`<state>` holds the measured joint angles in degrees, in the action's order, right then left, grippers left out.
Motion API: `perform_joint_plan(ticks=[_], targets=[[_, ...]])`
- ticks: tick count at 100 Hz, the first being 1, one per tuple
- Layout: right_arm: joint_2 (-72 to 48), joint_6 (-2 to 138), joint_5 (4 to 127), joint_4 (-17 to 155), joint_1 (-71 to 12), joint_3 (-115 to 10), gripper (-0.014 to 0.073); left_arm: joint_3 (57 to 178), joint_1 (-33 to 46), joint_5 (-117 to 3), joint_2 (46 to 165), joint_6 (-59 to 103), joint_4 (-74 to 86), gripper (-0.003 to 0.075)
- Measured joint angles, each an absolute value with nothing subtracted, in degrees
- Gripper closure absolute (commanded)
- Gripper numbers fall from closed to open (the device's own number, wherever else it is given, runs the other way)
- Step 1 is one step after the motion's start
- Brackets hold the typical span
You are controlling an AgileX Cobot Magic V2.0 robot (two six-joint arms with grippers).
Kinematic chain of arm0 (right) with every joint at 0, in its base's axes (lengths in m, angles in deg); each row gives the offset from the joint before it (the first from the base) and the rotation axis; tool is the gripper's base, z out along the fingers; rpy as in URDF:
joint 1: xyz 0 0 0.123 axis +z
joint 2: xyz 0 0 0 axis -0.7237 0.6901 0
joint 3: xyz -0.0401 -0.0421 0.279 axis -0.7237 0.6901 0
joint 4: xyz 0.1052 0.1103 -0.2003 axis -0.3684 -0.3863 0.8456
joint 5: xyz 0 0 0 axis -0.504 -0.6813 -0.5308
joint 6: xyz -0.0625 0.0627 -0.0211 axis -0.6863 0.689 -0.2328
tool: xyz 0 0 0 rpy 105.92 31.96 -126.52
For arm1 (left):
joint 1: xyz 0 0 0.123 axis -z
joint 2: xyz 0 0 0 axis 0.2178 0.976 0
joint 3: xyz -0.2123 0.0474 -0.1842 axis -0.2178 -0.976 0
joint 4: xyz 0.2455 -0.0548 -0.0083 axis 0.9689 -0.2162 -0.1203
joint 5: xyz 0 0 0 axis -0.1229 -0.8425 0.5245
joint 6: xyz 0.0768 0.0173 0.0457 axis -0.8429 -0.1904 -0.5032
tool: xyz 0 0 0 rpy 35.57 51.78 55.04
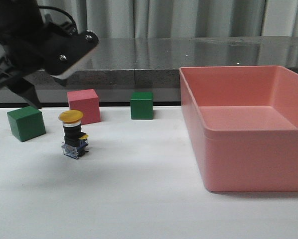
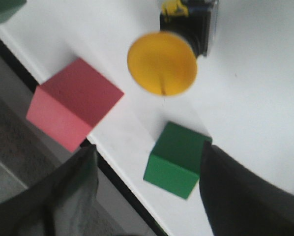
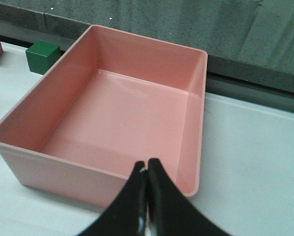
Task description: Place and stand button with both arms
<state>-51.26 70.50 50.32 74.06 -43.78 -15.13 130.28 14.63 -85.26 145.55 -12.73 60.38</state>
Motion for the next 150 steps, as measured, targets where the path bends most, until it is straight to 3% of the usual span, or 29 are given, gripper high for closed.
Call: perform_joint_plan(ticks=[10,27,45,58,74,126,150], targets=[[-51.26,70.5,50.32,74.06,-43.78,-15.13,0.0655,130.28,12.85,-88.77,142.77,-10.43,60.46,0.047],[-51.26,70.5,50.32,74.06,-43.78,-15.13,0.0655,130.28,9.34,-92.03,137.15,10.72,60.46,0.0741],[-51.26,70.5,50.32,74.06,-43.78,-15.13,0.0655,130.28,5.32,-92.91,130.91,27.09,54.11,0.074],[-51.26,70.5,50.32,74.06,-43.78,-15.13,0.0655,130.06,3.73,-91.71,125.7,29.53,45.28,0.074],[-51.26,70.5,50.32,74.06,-43.78,-15.13,0.0655,126.0,3.0,-81.75,116.42,30.02,32.88,0.074],[-51.26,70.5,50.32,74.06,-43.78,-15.13,0.0655,90.7,3.06,-56.15,81.47,30.32,19.81,0.074],[-51.26,70.5,50.32,74.06,-43.78,-15.13,0.0655,81.99,3.06,-54.26,69.56,30.32,19.27,0.074]])
